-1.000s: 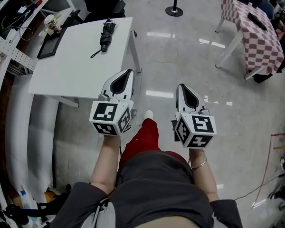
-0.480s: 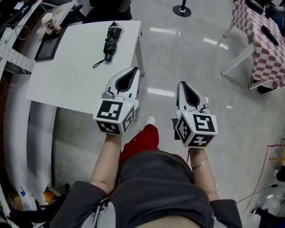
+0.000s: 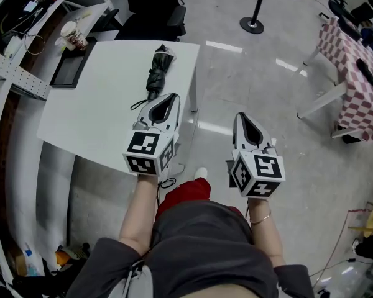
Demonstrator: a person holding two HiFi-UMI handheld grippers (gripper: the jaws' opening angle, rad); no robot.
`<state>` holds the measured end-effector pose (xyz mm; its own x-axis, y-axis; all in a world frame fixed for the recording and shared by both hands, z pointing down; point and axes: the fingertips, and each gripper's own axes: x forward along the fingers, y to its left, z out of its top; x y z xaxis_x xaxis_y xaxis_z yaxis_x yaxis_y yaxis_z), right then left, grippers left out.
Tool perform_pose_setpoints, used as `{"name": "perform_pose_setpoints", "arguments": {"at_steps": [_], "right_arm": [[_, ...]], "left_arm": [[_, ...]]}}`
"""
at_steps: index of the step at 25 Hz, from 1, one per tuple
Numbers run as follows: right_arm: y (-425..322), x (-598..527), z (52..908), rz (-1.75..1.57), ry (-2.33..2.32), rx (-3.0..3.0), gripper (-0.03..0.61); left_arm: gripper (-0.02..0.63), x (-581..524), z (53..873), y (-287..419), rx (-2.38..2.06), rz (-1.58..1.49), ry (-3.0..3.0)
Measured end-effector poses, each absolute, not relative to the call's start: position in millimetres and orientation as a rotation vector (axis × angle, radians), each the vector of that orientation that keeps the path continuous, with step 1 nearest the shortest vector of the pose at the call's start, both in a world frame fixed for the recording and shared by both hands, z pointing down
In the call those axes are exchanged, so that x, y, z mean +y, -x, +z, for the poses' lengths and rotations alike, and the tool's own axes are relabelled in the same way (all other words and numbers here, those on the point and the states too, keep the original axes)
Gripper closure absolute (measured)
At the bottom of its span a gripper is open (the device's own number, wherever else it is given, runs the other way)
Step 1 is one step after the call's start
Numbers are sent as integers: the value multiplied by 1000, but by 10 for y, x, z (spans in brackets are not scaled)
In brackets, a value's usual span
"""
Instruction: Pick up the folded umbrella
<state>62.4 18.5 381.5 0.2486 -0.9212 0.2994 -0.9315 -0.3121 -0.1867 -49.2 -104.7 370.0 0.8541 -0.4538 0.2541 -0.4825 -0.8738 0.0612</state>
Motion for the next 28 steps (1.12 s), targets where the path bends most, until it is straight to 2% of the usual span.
{"name": "perform_pose_setpoints", "arguments": {"at_steps": [11,28], "right_arm": [[-691,-531,3892,581,-2363,-1883,560],[-746,-1120,3966,583,-2215,-1990,560]], "left_arm": [[589,-1821,3843,481,-850,451,-2860],[348,-2404,4453,393,-878,791,-2733]]}}
